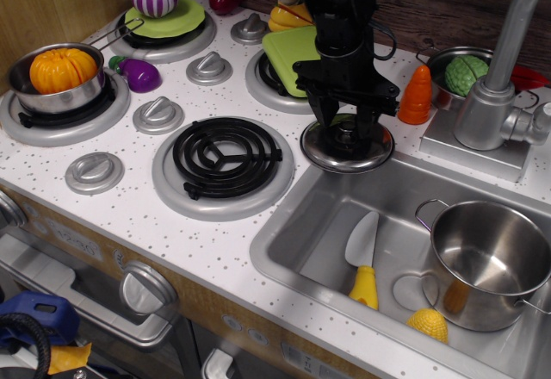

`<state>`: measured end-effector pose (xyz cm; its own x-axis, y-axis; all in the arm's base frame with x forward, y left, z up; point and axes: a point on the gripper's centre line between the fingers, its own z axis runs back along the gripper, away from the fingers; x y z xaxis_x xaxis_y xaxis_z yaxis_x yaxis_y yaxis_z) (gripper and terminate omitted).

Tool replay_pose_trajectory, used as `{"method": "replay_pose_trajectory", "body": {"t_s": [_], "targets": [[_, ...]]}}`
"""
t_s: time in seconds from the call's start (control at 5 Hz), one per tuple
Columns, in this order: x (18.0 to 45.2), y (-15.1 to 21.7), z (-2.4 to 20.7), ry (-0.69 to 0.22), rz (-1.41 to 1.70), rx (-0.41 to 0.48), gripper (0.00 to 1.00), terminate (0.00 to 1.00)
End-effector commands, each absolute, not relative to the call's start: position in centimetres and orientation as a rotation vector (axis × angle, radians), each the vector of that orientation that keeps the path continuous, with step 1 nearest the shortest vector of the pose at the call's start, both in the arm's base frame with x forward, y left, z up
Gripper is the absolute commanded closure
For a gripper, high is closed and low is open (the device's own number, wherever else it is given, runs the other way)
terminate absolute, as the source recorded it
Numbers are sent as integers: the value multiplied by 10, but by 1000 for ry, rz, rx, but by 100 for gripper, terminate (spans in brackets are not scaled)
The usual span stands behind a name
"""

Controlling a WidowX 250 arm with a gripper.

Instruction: Put lid on stove

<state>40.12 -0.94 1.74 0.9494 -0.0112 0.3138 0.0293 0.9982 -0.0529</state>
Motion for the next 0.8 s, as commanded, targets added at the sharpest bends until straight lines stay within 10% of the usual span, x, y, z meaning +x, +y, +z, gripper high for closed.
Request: {"method": "replay_pose_trajectory", "body": {"t_s": [0.0,0.6], "targets": [[409,-6,27,-361,-6,-67,100,0],[387,-27,88,-237,52,22,100,0]]}}
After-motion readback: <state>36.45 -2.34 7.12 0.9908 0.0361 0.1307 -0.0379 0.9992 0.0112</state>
